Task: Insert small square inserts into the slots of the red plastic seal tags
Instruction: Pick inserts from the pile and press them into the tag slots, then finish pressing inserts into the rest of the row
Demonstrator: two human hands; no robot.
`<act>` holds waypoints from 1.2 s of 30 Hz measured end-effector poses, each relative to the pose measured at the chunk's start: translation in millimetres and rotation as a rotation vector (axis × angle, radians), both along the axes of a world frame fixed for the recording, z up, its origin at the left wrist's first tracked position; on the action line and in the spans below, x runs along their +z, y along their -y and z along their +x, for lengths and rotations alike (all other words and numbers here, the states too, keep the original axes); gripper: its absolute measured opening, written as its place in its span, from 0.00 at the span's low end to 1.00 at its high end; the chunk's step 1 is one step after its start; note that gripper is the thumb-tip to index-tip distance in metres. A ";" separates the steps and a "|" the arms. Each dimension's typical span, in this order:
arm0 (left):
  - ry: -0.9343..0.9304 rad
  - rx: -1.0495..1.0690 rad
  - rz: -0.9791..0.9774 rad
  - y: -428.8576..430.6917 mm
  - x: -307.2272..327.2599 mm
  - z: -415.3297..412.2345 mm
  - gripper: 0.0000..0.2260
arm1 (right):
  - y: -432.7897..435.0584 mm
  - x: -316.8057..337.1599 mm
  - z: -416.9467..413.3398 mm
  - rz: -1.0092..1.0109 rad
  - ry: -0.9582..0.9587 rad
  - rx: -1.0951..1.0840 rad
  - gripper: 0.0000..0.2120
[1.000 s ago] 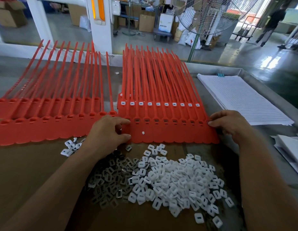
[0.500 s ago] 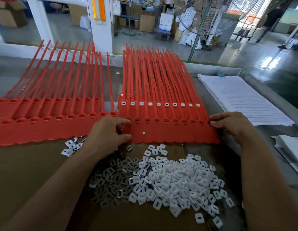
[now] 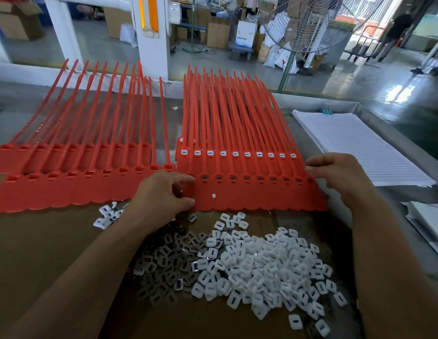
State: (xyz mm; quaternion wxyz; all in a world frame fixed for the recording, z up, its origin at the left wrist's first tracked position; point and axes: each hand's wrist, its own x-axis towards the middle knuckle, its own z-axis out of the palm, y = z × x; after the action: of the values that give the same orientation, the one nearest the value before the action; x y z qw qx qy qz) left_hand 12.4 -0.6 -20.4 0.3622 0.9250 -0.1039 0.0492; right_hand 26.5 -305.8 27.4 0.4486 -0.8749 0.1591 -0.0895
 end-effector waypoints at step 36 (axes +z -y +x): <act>-0.061 0.143 0.126 0.3 3.2 -2.4 0.14 | -117.3 -12.8 -24.6 -0.300 -0.056 0.913 0.08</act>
State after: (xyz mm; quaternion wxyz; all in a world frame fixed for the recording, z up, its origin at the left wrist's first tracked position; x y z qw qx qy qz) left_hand 10.0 -0.9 -17.2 0.3017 0.9521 -0.0293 0.0402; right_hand 1.9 -188.5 14.6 0.3062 -0.9125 -0.2439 0.1184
